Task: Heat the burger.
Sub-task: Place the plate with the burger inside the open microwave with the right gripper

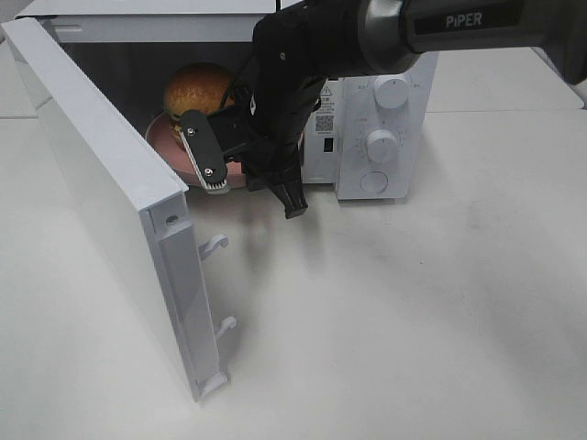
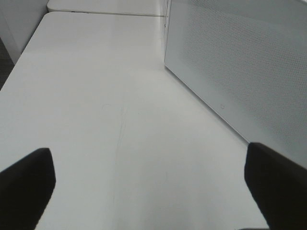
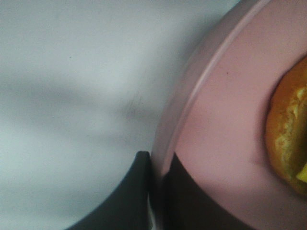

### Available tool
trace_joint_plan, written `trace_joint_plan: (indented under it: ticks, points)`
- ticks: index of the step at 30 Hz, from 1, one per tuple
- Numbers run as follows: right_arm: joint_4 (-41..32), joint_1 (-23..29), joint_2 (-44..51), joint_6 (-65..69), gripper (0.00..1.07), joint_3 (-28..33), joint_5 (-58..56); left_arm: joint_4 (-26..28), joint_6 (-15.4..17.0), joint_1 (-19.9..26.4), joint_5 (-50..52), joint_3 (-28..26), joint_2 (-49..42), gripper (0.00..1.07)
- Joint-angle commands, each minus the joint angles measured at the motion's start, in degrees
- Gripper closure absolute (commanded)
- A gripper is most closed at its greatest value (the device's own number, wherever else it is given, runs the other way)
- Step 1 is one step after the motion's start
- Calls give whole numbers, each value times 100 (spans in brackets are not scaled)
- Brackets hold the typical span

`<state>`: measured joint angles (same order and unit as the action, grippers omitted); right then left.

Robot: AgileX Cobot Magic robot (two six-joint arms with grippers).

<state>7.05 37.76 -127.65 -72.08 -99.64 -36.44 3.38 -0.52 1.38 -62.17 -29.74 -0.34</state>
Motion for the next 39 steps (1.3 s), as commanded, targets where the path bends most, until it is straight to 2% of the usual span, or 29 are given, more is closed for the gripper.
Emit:
trace_joint_plan:
  ticks: [1, 27, 39]
  points:
    - [74, -11, -34, 109, 107, -246, 241, -17, 0, -23, 74, 11, -86, 7]
    - [286, -11, -779, 298, 107, -1524, 46, -17, 0, -23, 74, 11, -86, 7]
    - [430, -80, -963, 510, 103, -1679, 115, -17, 0, -23, 74, 11, -86, 7]
